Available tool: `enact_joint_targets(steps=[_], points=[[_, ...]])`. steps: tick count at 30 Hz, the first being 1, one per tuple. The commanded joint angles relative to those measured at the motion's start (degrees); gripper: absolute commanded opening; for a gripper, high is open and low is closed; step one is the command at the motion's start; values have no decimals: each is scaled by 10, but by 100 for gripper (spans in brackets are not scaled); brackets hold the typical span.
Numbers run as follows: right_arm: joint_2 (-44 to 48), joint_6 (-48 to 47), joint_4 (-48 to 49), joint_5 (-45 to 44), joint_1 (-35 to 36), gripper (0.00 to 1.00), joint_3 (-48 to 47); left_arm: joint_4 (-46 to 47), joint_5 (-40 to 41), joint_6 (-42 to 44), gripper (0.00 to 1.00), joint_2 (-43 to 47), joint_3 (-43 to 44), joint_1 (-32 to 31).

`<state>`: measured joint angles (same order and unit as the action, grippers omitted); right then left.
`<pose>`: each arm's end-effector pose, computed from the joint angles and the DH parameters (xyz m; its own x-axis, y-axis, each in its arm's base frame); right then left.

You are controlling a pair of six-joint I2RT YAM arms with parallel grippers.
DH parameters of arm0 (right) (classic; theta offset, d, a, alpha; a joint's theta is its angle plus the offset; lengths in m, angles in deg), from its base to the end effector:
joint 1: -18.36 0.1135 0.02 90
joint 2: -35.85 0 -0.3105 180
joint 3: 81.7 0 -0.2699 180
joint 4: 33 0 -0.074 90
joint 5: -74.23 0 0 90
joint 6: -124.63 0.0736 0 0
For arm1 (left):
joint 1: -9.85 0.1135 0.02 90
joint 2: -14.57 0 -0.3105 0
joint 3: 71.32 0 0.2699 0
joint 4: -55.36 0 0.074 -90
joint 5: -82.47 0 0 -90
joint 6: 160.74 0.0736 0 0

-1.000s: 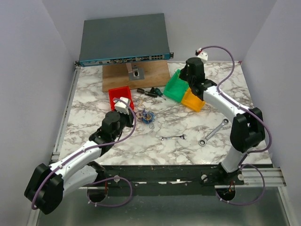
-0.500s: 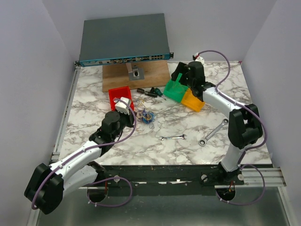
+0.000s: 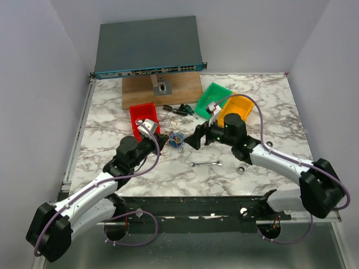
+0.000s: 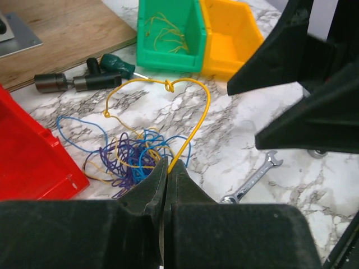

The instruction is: Untangle the cables

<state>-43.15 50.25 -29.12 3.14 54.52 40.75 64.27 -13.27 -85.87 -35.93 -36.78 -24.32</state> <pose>0.2676 0.2251 0.2762 -0.4522 -0.0150 -0.8918 -0.7122 0.6080 0.3509 0.1846 -0.1342 0.2608 -0.2653 -0.1338 -0.9548 0.5922 0.7589 -0.2709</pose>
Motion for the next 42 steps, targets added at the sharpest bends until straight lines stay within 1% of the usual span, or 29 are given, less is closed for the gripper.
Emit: enact_joint_targets(steps=[1,4,7,10,13,16,18,24,29,31,33,38,41,42], points=[[91,-39,96,25,14,99,76,-44,-45,-23,0,36,59,-6],[136,-46,96,9,23,100,96,-120,-55,-41,0,34,124,-10],[155,-58,78,-7,32,100,93,-165,-64,-52,0,26,176,-26],[169,-63,72,-10,36,100,86,-216,-62,-37,0,5,247,-56],[190,-58,85,-5,36,100,86,-299,-63,-8,0,-22,321,-85],[216,-49,108,-5,36,100,91,-357,-72,6,0,-46,385,-99],[222,-50,108,0,35,100,87,-376,-81,8,0,-54,410,-102],[189,-26,126,98,36,100,63,-384,-94,1,0,-66,436,-107],[175,16,168,121,38,100,73,-383,-92,-18,0,-84,452,-111],[177,22,171,102,47,100,82,-390,-74,-28,0,-94,461,-114],[175,22,164,60,61,100,85,-394,-60,-38,0,-105,466,-117],[144,16,162,-13,98,100,80,-381,-49,-61,0,-128,467,-121],[124,11,169,-69,119,100,80,-376,-43,-72,0,-139,471,-126],[119,14,172,-100,125,100,81,-376,-40,-77,0,-142,474,-126]])
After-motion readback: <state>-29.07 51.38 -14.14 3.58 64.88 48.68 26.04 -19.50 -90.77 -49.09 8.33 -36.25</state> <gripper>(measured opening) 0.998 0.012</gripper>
